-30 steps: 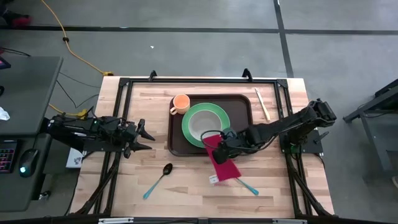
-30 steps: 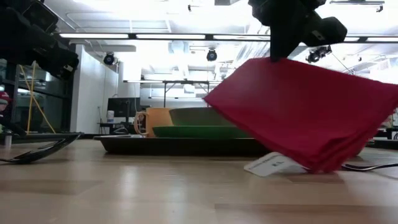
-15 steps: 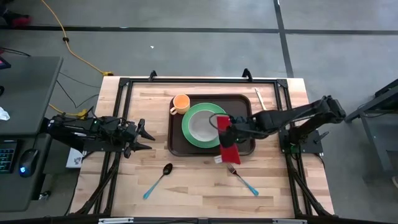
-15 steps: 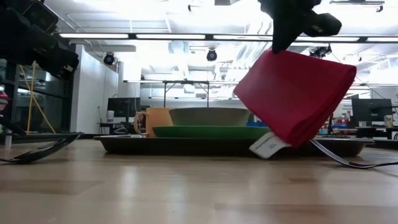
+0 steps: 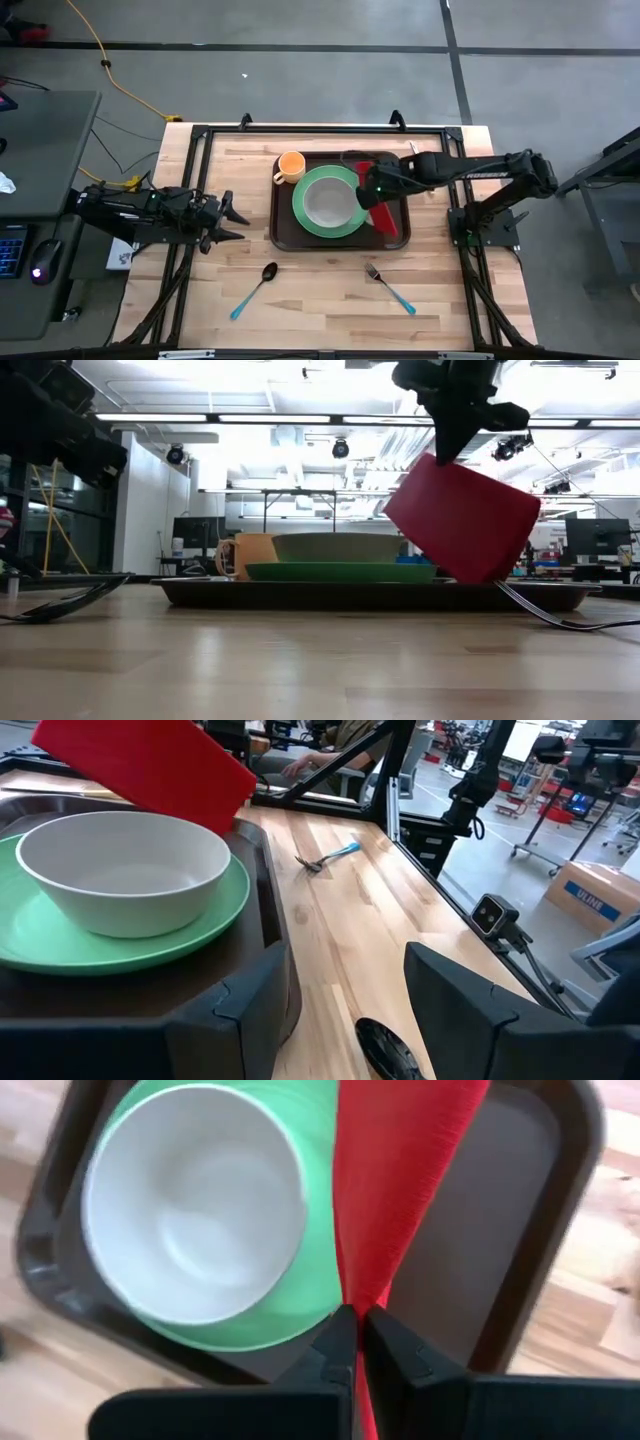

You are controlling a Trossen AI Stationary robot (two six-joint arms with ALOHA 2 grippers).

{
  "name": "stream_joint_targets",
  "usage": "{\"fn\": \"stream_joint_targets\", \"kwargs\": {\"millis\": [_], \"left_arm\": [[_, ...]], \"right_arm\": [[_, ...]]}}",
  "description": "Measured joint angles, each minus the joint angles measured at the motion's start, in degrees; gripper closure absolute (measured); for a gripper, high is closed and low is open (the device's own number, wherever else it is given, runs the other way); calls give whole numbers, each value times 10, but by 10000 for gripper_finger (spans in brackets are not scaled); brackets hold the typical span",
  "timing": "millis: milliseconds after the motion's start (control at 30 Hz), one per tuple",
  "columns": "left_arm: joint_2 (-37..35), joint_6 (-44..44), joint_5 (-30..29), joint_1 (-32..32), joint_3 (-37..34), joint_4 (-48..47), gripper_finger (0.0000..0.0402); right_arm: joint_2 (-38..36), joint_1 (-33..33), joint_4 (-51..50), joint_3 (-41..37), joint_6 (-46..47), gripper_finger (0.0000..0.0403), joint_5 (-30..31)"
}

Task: Set up tray
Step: Put the red napkin on the brown serving tray to the right of the green plate

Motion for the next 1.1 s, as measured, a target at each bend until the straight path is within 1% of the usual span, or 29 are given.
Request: {"fn": "stream_joint_targets", "kwargs": {"millis": [100,267,467,600,667,867,1100], "left_arm": [[0,0,-5,0,0,0,172],[0,0,-5,0,0,0,172],[0,0,-5,0,0,0,172],[0,0,-8,0,0,1,172],[0,0,-15,0,0,2,172],[0,0,-60,0,0,3,172],[0,0,-71,0,0,4,172]], "right_arm": [[0,-18,-7,0,-5,403,-7],[0,-30,-7,0,-12,403,-15],[-1,-40,21,-1,-13,403,-54],[-16,-50,21,0,-13,403,-77],[-26,-58,17,0,-14,403,-80],[-40,-78,-45,-1,-12,403,-84],[-31,-80,-55,-1,-8,403,-84]]}}
